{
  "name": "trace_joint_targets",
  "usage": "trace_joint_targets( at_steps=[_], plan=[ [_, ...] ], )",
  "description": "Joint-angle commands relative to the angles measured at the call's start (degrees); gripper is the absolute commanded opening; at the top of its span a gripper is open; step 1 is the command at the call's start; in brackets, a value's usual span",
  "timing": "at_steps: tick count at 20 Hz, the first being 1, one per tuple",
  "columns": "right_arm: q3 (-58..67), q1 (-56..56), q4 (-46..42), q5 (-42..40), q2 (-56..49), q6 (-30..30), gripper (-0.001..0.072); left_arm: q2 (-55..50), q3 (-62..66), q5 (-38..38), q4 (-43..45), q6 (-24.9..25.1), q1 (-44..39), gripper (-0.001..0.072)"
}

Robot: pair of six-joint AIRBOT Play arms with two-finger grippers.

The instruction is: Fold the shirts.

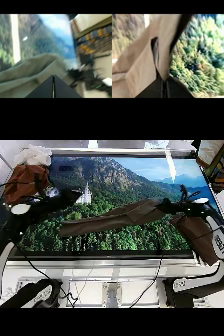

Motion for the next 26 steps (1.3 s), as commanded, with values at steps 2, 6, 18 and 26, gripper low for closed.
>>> trace_joint_targets(
  at_steps=[2,6,18,26],
  plan=[
    [0.5,-2.9,-6.8,7.4,8.2,1.5,0.0031,-3.7,0.1,13.6,9.8,-7.1,-13.0,0.0008],
    [0.5,-4.2,-10.1,11.5,14.0,2.8,0.0031,-16.4,3.3,13.4,10.3,-8.7,-21.7,0.0008],
    [0.5,2.7,-5.7,11.8,17.2,2.7,0.0031,-45.9,37.3,-8.8,51.1,-33.4,-33.6,0.0008],
    [0.5,6.5,-5.3,6.6,21.9,2.3,0.003,-48.9,37.3,-10.2,48.1,-34.0,-33.7,0.0008]
  ],
)
